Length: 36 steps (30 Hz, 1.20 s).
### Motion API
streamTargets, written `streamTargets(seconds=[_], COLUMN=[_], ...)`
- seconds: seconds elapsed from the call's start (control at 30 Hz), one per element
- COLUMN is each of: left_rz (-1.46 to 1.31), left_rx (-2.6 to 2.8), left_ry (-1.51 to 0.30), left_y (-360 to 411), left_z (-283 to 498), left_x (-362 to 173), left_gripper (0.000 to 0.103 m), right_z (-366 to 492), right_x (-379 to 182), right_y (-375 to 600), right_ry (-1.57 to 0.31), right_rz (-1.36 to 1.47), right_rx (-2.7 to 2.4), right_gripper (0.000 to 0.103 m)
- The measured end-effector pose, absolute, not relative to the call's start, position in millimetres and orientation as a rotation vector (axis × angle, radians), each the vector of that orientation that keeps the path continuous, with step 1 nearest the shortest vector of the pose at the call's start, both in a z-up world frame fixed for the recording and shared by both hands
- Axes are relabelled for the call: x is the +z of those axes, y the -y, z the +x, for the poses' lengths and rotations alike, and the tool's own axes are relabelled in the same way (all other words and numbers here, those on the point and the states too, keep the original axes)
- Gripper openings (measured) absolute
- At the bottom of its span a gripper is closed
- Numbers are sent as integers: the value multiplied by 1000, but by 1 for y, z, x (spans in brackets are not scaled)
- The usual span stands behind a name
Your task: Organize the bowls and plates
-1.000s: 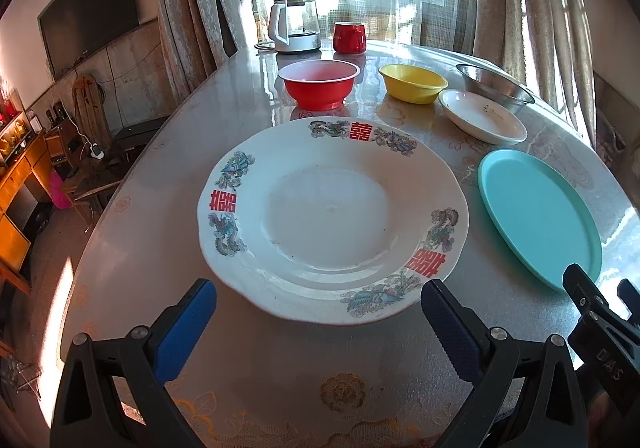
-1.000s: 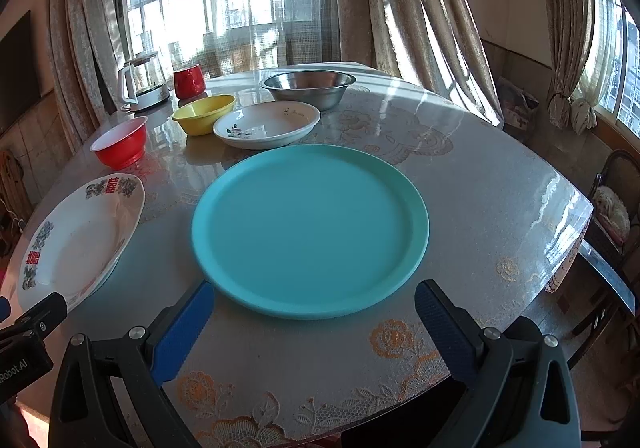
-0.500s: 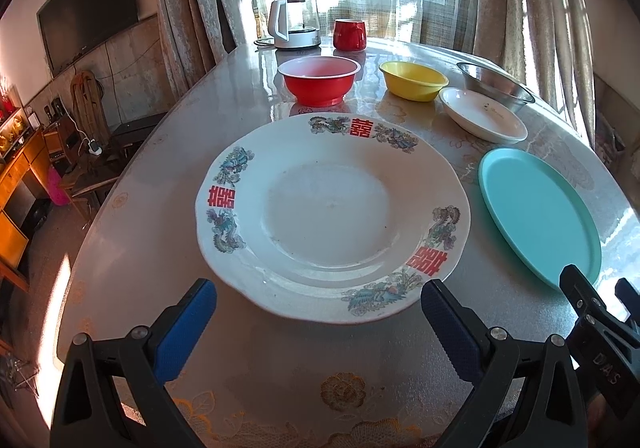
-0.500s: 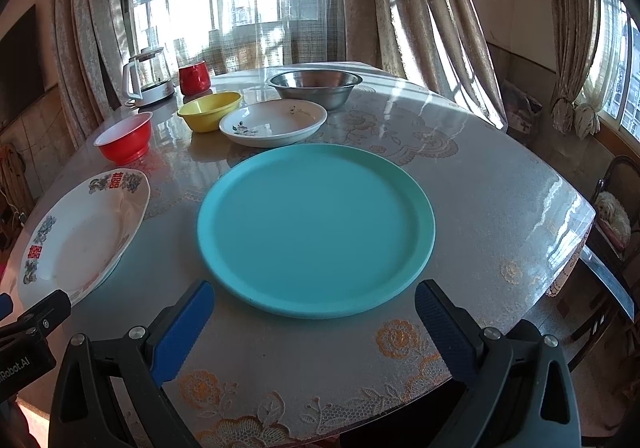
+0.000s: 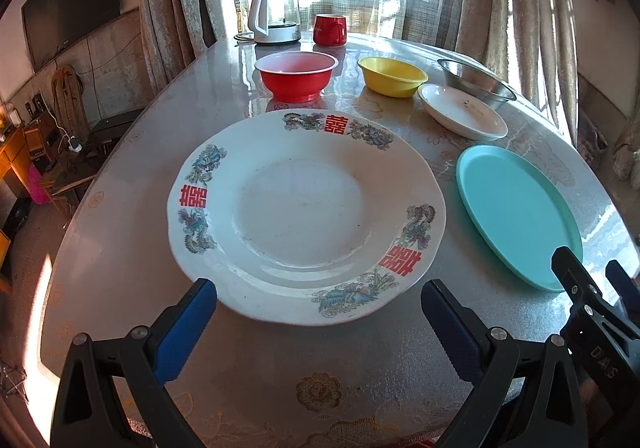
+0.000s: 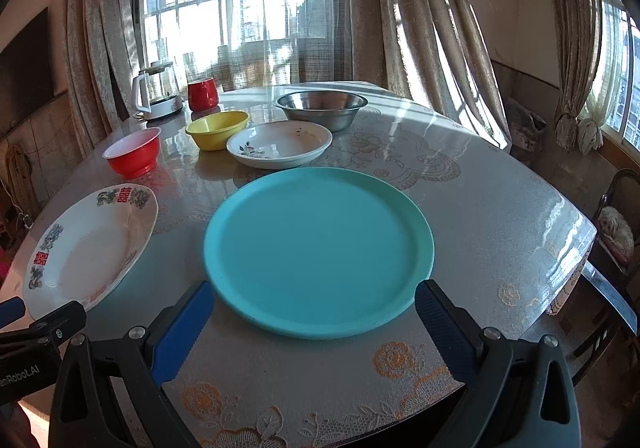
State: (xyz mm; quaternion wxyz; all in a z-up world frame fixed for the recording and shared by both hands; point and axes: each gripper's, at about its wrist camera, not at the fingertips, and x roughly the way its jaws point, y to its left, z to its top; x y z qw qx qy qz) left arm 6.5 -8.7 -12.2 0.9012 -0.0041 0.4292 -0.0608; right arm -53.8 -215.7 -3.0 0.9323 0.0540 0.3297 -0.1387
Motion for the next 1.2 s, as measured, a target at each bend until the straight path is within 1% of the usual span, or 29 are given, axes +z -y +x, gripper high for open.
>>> streamTargets(seconds=[0.27,0.5,0.63,0.8,0.97,1.1,1.17,1.2], left_rz=[-16,-32,31,64,55,69,73,69], left_rx=[-186,-342,-413,-502,-613,-628,-653,-661], left_ry=[-861,-753,-761,-762,-825,-827,-850,-858], left_y=[17,32,60,90,115,132,141,144], left_z=[4,-6,-7,-10,0,-2,-2,-1], left_x=[-4,13,18,26,21,16,11,9], left_gripper=[103,103,103,103,103,102,101,99], right_z=[-55,-55,-50,-49,-47,-33,-27,-25], right_x=[-2,5,5,8,12,6,3,1], right_y=[224,245,258,279,308,337,350,356], right_ry=[-656,-591,-588,-558,-488,-562,-587,-598], right_rz=[127,104,46,39,64,142,185,198], right_rx=[-292,-318,-322,-360,-305,-261,-246,-251], right_gripper=[102,102,102,102,103,103,101,99])
